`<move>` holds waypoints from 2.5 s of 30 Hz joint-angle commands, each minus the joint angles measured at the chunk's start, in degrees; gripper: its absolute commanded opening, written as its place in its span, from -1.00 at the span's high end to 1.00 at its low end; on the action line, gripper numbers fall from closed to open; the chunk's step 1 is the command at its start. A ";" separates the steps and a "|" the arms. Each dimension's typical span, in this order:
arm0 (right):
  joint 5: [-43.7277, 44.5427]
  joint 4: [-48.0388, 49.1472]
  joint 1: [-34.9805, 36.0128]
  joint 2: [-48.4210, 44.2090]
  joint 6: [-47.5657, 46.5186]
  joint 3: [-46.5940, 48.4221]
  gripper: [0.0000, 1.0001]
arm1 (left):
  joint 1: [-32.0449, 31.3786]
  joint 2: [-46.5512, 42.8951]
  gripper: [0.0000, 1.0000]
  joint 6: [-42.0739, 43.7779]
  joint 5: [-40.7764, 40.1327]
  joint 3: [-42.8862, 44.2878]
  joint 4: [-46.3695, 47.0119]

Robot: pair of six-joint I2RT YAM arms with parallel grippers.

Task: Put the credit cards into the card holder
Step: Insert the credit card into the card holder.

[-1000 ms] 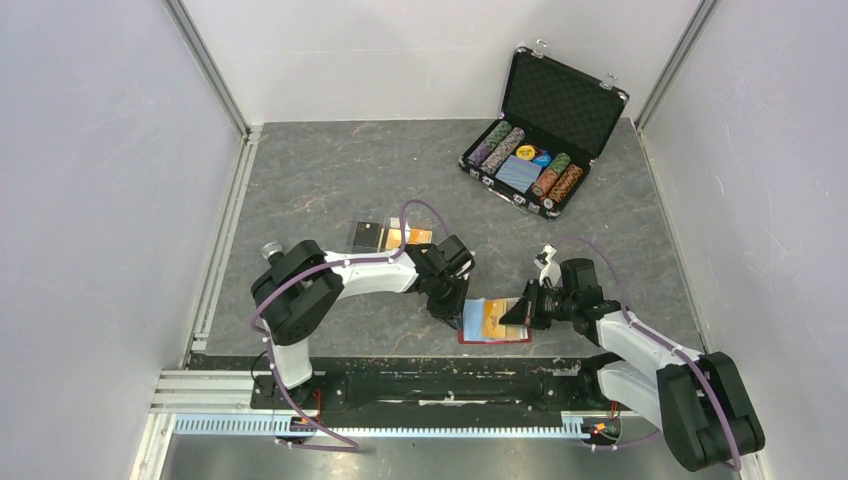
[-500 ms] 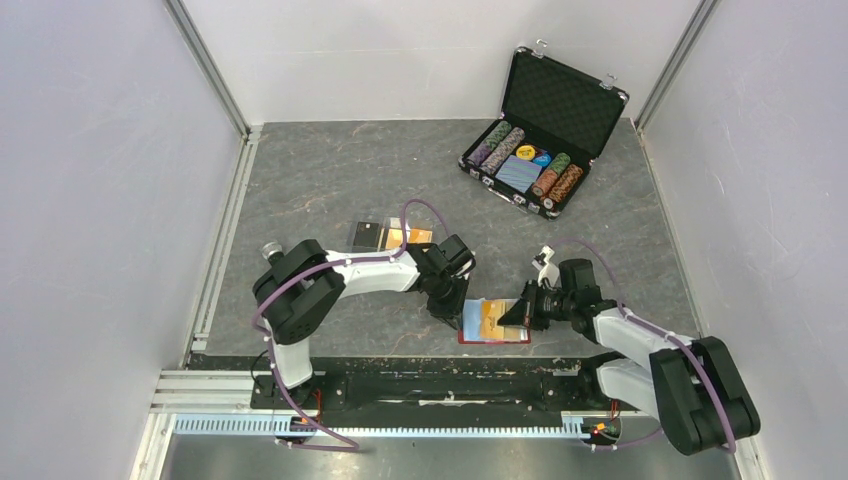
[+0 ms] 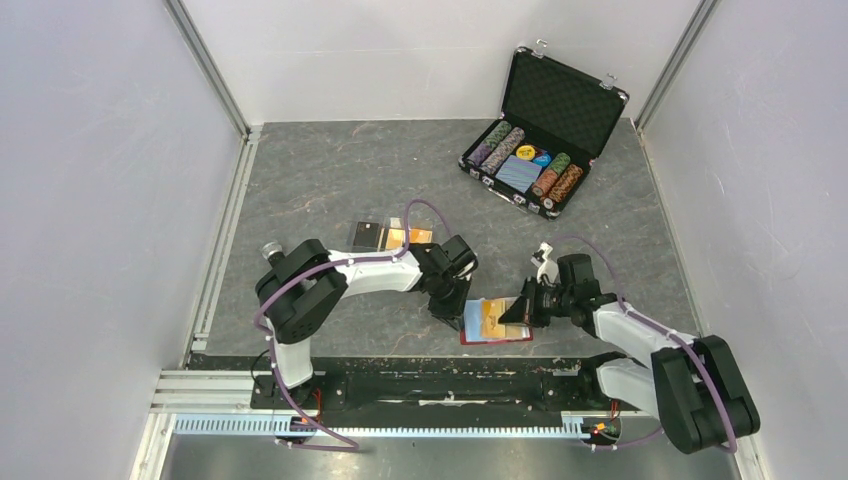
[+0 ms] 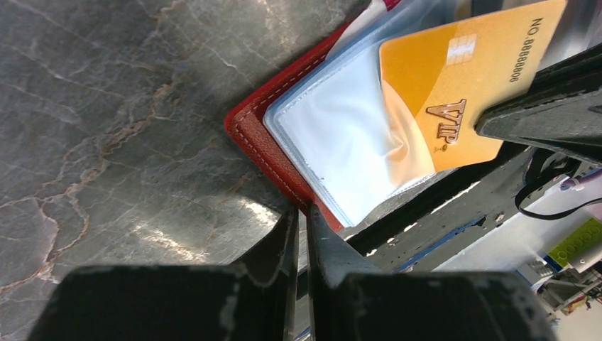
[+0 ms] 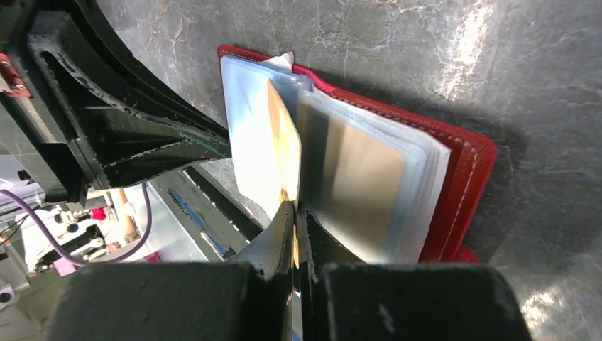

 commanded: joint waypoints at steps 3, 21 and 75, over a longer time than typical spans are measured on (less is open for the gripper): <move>9.47 -12.09 0.25 -5.85 -5.65 4.91 1.00 | -1.52 3.44 0.77 -0.14 -2.14 0.67 0.77; 5.53 -14.94 -1.22 -4.24 -5.71 4.35 1.00 | -1.69 4.64 0.92 0.36 -1.64 1.55 0.43; 0.36 19.91 8.30 7.96 12.72 -2.07 0.85 | 0.05 0.71 0.96 -0.83 -8.01 2.66 -2.31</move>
